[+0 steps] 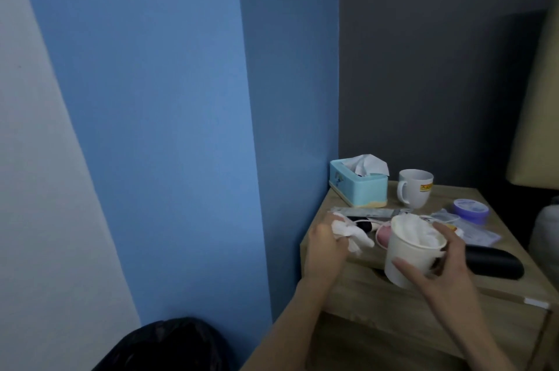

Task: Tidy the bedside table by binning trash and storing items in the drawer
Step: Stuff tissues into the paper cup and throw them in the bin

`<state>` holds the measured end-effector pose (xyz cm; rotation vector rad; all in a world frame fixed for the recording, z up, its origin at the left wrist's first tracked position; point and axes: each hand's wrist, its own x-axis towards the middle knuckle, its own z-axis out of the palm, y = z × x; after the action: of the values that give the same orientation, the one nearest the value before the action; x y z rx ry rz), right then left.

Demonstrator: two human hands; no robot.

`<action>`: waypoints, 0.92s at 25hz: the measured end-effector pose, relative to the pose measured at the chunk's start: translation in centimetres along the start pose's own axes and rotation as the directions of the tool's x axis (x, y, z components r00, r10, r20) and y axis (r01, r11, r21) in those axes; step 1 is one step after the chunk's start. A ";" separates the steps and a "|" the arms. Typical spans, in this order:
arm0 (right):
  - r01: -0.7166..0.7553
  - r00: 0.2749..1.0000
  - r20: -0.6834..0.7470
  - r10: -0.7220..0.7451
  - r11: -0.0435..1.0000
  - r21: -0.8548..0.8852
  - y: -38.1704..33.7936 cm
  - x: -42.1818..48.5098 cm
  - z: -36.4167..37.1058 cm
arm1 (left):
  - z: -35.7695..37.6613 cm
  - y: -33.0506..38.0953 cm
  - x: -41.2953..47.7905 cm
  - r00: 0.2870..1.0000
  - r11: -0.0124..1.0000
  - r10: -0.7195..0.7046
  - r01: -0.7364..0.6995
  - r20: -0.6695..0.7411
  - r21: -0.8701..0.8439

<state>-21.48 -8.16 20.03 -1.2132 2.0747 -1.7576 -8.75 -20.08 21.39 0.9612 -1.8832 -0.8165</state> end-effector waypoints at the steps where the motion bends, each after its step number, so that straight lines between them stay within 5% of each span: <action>1: -0.007 1.000 0.003 0.008 1.000 -0.015 0.2 0.6 0.4 | 0.5 -1.0 0.5 1.000 0.997 0.014 -0.012 -0.022 0.071; 8: -0.037 0.998 0.042 0.039 0.998 -0.059 1.2 4.6 4.2 | 2.7 -4.3 3.2 0.984 0.984 -0.087 0.061 0.156 0.166; 12: -0.051 0.997 0.058 0.056 0.996 -0.078 2.7 6.7 6.2 | 3.5 -5.3 5.0 0.920 0.903 -0.210 0.052 0.332 0.427; 15: -0.064 0.995 0.064 0.072 0.991 -0.117 3.5 7.6 7.2 | 3.7 -6.4 5.4 0.959 0.920 -0.120 0.009 0.258 0.393; 18: -0.049 0.997 0.053 0.059 0.985 -0.164 4.2 8.2 8.1 | 4.0 -7.9 6.1 0.983 0.942 -0.156 0.120 0.092 0.312; 23: -0.039 0.999 0.019 0.044 0.981 -0.191 5.1 9.3 8.8 | 5.0 -9.6 7.5 0.990 0.912 -0.126 0.090 0.066 0.400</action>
<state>-24.72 -21.04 16.29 -1.2216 2.2808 -1.5483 -12.89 -30.35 14.35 1.3051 -2.1380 -0.5540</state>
